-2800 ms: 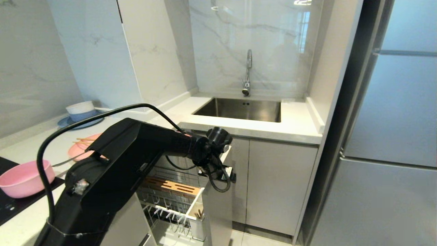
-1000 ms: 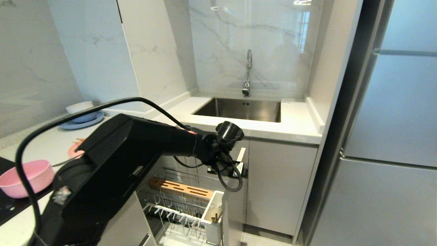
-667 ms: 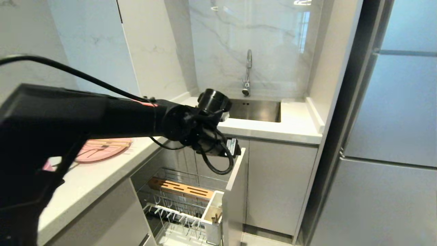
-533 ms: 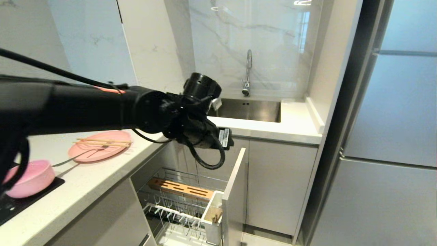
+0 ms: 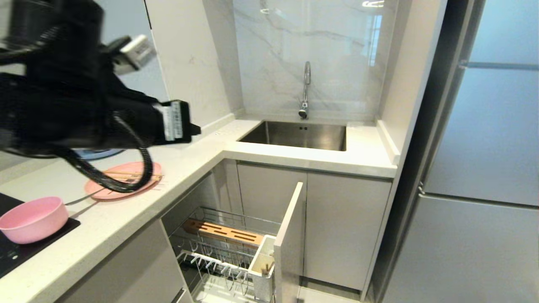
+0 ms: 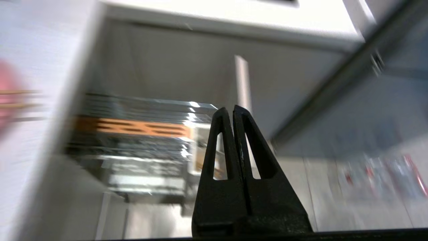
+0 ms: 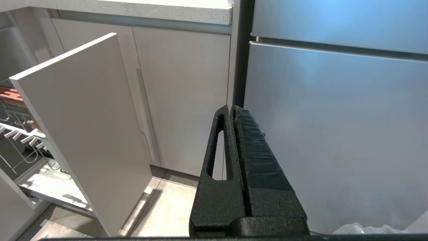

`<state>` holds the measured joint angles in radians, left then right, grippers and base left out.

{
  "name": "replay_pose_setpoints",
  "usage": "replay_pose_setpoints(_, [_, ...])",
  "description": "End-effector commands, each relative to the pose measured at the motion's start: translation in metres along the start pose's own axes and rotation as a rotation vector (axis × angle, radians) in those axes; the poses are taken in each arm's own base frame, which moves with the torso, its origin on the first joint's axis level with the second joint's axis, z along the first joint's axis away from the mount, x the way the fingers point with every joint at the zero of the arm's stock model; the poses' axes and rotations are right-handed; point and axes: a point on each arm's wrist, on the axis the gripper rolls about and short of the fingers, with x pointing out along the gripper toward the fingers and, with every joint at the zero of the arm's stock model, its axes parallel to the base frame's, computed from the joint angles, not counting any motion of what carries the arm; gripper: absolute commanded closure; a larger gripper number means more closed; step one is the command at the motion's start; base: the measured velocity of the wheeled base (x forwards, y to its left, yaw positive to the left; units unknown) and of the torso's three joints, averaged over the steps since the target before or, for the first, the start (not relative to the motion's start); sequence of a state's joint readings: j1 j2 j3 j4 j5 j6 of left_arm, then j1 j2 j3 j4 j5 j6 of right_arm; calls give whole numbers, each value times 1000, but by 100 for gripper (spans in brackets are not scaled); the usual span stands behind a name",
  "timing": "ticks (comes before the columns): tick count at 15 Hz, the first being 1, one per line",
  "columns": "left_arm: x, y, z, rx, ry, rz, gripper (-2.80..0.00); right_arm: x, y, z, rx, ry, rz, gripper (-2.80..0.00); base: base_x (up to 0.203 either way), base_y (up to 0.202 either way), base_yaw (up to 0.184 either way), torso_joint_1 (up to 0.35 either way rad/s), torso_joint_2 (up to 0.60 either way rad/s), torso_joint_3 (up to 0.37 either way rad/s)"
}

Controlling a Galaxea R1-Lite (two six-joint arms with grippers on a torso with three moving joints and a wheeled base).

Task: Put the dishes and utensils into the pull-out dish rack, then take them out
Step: Pick up the bowl and place it in the cupboard

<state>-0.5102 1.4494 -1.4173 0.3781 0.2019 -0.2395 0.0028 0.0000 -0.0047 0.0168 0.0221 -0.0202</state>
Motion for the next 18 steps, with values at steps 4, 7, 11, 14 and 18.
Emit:
replay_pose_setpoints(4, [-127,59,-5,-44,-284,157,0,0,0,0,-1,0,1,0,0,0,0,0,0,0])
replay_pose_setpoints(7, [-178,65,-46,5,-366,239,0,0,0,0,-1,0,1,0,0,0,0,0,0,0])
replay_pose_setpoints(11, [-217,61,-122,78,-433,324,0,0,0,0,-1,0,1,0,0,0,0,0,0,0])
replay_pose_setpoints(14, [-231,54,-179,142,-491,281,0,0,0,0,-1,0,1,0,0,0,0,0,0,0])
replay_pose_setpoints(18, [-193,66,-209,174,-504,341,0,0,0,0,-1,0,1,0,0,0,0,0,0,0])
